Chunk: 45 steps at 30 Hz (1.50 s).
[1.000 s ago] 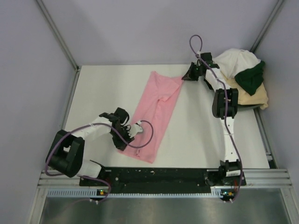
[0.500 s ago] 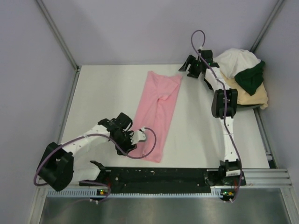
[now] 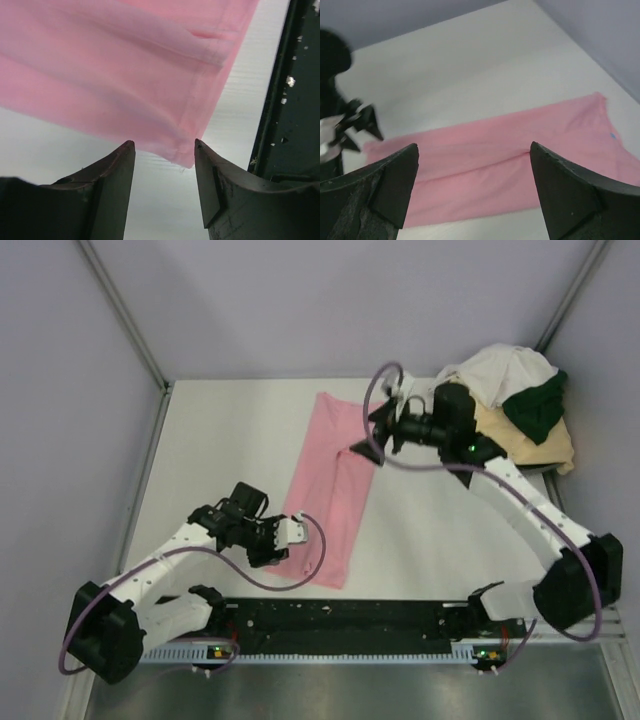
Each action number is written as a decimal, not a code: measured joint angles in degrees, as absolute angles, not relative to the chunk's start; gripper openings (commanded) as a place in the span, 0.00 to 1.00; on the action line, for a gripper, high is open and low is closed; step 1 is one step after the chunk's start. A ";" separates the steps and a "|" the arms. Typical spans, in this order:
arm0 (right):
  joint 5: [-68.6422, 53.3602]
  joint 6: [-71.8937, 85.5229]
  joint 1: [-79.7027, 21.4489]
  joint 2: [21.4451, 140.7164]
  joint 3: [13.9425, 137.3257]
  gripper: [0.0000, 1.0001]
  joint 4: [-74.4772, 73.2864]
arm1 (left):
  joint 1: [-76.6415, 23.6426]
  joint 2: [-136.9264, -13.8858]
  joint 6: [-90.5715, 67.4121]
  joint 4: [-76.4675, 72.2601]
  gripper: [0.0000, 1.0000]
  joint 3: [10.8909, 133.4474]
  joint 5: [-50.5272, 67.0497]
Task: Fold and stack the t-shirts
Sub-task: Grab the bottom of the folded rectangular tshirt with both arms
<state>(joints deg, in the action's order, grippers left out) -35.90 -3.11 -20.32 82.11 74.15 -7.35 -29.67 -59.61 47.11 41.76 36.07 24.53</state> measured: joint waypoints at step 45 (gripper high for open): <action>-22.41 -39.03 -67.64 70.54 41.47 0.00 -18.46 | -29.63 -58.61 56.49 52.64 0.00 38.57 31.92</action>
